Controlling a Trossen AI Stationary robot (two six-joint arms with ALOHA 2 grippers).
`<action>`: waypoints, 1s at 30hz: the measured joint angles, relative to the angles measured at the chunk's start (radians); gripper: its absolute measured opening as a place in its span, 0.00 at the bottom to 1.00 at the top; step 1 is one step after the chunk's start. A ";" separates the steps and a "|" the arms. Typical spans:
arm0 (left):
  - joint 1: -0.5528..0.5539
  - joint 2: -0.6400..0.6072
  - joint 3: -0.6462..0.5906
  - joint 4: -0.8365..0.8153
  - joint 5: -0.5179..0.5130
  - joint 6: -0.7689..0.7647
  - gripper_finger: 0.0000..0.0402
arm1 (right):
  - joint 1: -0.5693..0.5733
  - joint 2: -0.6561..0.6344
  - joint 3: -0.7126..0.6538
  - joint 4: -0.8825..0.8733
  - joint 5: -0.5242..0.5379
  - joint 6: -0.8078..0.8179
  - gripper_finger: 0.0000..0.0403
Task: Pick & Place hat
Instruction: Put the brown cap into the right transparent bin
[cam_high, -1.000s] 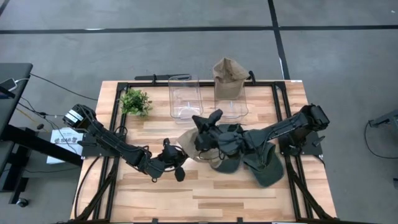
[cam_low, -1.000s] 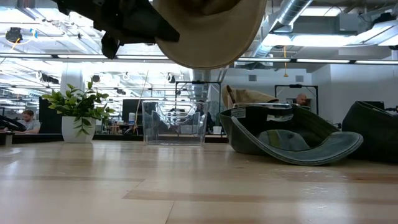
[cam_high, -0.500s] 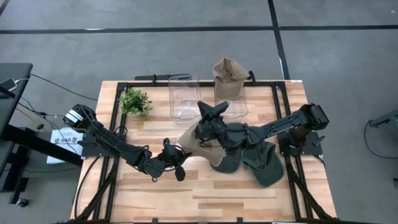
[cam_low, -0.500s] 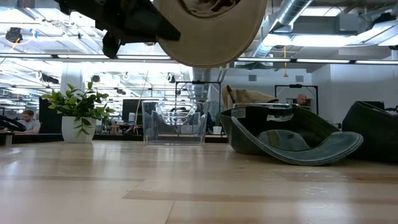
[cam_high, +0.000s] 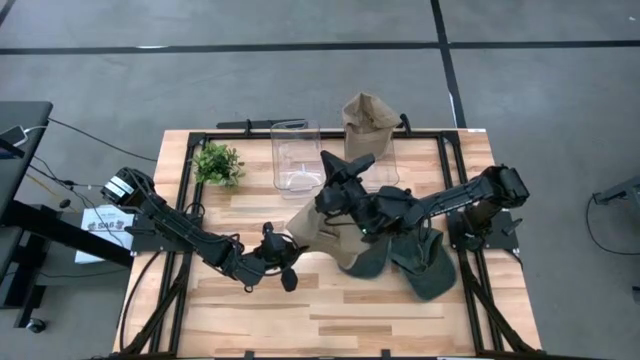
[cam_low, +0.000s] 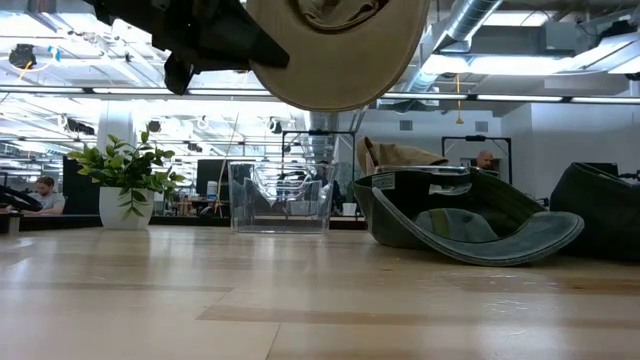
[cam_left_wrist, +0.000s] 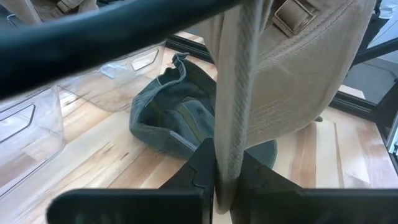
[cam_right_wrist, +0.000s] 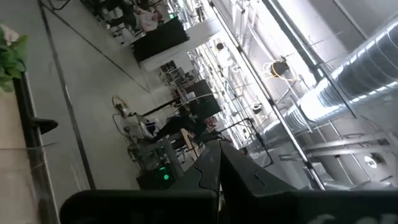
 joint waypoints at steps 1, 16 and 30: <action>0.000 0.000 0.000 -0.003 0.000 0.000 0.04 | 0.000 0.000 0.000 0.015 -0.002 -0.012 0.00; 0.002 0.000 0.000 -0.034 0.006 0.036 0.04 | 0.104 -0.149 0.000 0.157 -0.044 0.074 0.00; 0.031 0.000 0.000 -0.059 0.211 0.045 0.04 | 0.117 -0.420 0.001 -0.992 -0.471 1.401 0.00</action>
